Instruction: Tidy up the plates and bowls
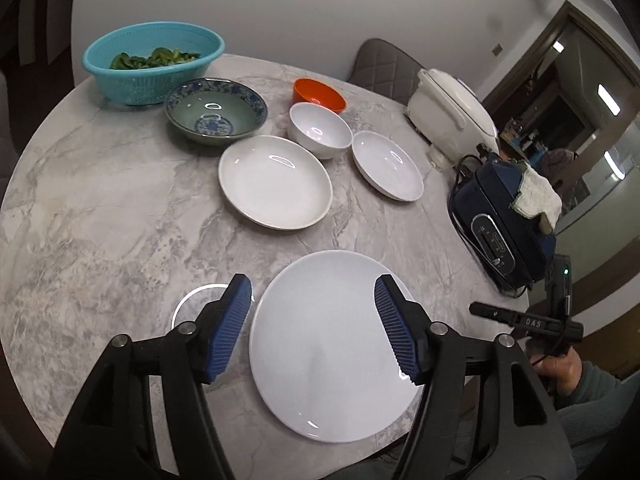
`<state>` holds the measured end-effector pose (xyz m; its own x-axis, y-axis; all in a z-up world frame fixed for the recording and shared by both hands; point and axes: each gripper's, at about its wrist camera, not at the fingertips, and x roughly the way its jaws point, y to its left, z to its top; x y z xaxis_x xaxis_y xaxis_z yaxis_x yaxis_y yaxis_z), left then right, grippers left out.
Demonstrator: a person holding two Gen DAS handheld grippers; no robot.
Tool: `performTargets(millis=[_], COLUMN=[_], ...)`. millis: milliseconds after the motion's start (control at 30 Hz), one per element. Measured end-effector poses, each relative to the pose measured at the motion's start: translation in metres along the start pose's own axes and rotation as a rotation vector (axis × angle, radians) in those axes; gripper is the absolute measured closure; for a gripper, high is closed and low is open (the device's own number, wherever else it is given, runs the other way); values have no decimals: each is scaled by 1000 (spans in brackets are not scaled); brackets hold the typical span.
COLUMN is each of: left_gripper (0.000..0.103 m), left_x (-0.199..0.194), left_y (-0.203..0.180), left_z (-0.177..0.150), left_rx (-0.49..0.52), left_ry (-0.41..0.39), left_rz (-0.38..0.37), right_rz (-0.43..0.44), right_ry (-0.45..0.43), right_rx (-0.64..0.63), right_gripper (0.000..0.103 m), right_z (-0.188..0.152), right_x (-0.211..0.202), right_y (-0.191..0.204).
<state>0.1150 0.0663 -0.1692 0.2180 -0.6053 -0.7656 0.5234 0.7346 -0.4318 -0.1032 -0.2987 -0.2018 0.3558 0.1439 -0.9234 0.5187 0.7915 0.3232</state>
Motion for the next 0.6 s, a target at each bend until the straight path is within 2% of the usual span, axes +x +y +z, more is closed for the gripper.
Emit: performTargets(millis=[133, 200, 233, 367, 433, 500, 533, 600], left_gripper=[41, 41, 41, 41, 41, 41, 41, 41], left_x=[25, 40, 47, 78, 102, 130, 146, 189], left_y=[-9, -24, -34, -81, -102, -121, -127, -134], left_z=[51, 91, 112, 208, 252, 284, 296, 317], left_rx=[-30, 27, 72, 321, 441, 552, 596, 650], left_ry=[117, 186, 189, 210, 231, 246, 268, 368], left_rz=[-91, -139, -157, -95, -56, -60, -63, 7], right_rz=[11, 54, 75, 133, 122, 115, 101, 82], right_ry=[-69, -109, -130, -191, -190, -190, -193, -190], right_rx=[-11, 0, 4, 30, 70, 131, 155, 219], right_gripper=[23, 23, 23, 24, 26, 29, 30, 30], right_z=[39, 67, 81, 135, 157, 170, 173, 179], right_x=[-20, -27, -29, -20, -7, 7, 12, 26], right_y=[7, 8, 8, 13, 8, -1, -7, -20])
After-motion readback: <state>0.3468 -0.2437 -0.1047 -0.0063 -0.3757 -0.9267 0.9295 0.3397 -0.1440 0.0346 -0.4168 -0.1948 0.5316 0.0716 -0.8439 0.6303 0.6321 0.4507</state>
